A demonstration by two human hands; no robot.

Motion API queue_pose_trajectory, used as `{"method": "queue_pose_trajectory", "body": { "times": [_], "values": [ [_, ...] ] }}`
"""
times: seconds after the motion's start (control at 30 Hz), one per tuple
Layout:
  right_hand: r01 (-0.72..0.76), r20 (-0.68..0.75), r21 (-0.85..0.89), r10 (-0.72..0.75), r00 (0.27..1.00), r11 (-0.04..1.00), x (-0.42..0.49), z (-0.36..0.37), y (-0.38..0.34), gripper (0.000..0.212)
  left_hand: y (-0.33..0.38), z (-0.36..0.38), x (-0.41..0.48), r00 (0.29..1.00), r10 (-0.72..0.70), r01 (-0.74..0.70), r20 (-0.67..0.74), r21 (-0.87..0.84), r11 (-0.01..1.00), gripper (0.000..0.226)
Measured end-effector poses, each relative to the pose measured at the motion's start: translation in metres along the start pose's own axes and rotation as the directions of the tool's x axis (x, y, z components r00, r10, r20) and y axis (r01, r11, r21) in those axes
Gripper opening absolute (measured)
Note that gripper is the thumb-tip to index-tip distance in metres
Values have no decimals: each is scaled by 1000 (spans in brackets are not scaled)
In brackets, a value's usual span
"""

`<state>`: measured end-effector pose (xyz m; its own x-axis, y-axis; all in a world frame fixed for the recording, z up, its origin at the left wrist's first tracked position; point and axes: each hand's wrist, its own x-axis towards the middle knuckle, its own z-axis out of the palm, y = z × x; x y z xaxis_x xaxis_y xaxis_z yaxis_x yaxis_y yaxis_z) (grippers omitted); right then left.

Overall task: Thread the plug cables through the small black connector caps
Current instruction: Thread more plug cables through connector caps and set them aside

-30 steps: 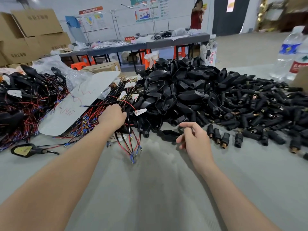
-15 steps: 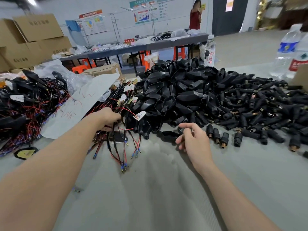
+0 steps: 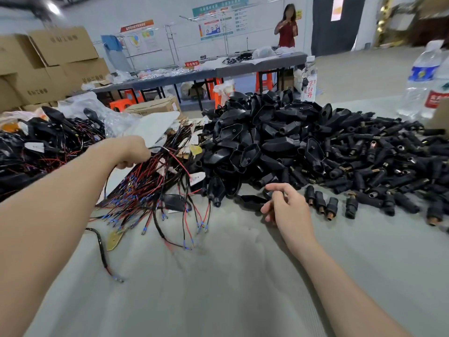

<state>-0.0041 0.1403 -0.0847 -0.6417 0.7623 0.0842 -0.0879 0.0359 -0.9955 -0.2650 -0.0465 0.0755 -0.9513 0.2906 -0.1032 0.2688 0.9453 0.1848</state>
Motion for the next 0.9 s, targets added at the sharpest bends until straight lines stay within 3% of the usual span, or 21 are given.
{"method": "queue_pose_trajectory", "body": {
  "times": [0.07, 0.13, 0.17, 0.23, 0.3, 0.37, 0.47, 0.53, 0.57, 0.67, 0.77, 0.9],
  "values": [
    [-2, -2, 6, 2, 1000, 1000, 1, 0, 0, 30, 1, -6, 2, 999, 29, -32, -17, -189, 981, 20],
    [-8, -3, 12, 8, 1000, 1000, 1, 0, 1, 31, 4, -9, -3, 986, 25, -87, -165, -382, 920, 20],
    [-7, -3, 10, 7, 1000, 1000, 1, 0, 1, 31, 3, -8, -5, 976, 0, -88, -216, -393, 915, 24],
    [-2, -3, -2, 2, 1000, 1000, 1, 0, 2, 31, 0, 3, -8, 985, 22, -69, -170, -274, 959, 32],
    [3, -2, -8, -3, 1000, 1000, 2, -1, 2, 31, -5, 15, -15, 1000, 6, -4, 15, -157, 988, 30],
    [2, -2, -9, -2, 1000, 1000, 3, -1, 3, 31, -6, 17, -16, 999, -9, 12, 40, -88, 996, 28],
    [-4, 1, -4, 4, 1000, 1000, 4, -1, 3, 31, 0, 11, -15, 995, 19, -28, -100, -92, 995, 28],
    [-6, 2, -6, 6, 1000, 1000, 3, -1, 3, 31, 5, 5, -21, 978, 97, -84, -183, 77, 993, 16],
    [-7, 3, -4, 7, 1000, 1000, 3, -1, 3, 31, 3, 7, -23, 962, 149, -112, -227, 168, 979, 22],
    [-4, 5, 7, 4, 1000, 1000, 2, -2, 2, 31, -5, 12, -13, 955, 76, -76, -286, 10, 997, 25],
    [-2, 6, 5, 2, 1000, 1000, 2, -2, 2, 31, -15, 11, -18, 947, -11, 29, -321, 52, 998, 24],
    [-2, 9, 6, 2, 1000, 1000, 3, -1, 3, 31, -33, 7, -15, 785, -116, 28, -608, -153, 988, 27]
  ]
}}
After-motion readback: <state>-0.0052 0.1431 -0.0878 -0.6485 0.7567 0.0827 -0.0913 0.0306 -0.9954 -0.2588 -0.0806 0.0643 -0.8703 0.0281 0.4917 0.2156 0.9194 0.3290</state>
